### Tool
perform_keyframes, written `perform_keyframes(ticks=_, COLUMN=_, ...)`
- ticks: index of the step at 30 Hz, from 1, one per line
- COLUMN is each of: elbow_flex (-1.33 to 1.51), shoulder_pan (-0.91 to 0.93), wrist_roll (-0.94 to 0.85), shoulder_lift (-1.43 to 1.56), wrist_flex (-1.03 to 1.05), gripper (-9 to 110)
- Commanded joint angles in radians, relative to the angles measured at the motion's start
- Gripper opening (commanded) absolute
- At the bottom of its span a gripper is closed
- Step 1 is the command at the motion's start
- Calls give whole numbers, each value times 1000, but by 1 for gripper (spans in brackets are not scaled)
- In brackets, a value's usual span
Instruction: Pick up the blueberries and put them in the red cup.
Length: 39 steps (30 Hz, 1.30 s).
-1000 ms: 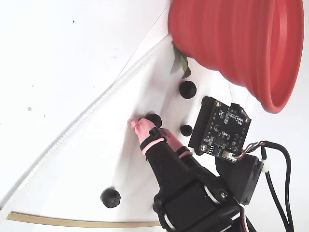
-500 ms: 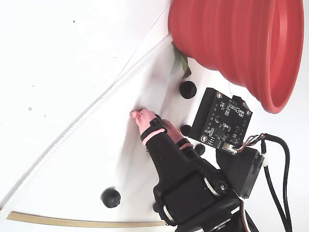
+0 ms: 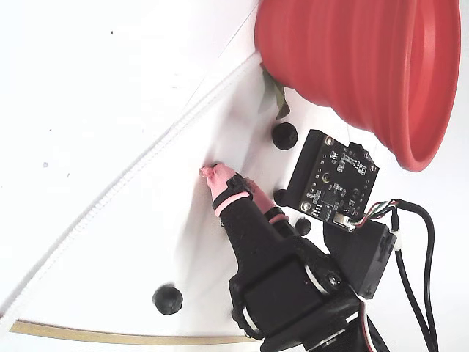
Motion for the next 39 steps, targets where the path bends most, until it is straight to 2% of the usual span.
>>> perform_keyframes(ticks=1, elbow_flex=-40, shoulder_pan=18, wrist_roll=0, shoulder_lift=-3, wrist_flex=-21, gripper=13)
perform_keyframes(ticks=9, elbow_flex=-32, shoulder_pan=20, wrist_roll=3, shoulder_lift=14, wrist_flex=-17, gripper=11)
perform_keyframes(ticks=39, elbow_flex=51, shoulder_pan=12, wrist_roll=-37, shoulder_lift=446, wrist_flex=393, gripper=11)
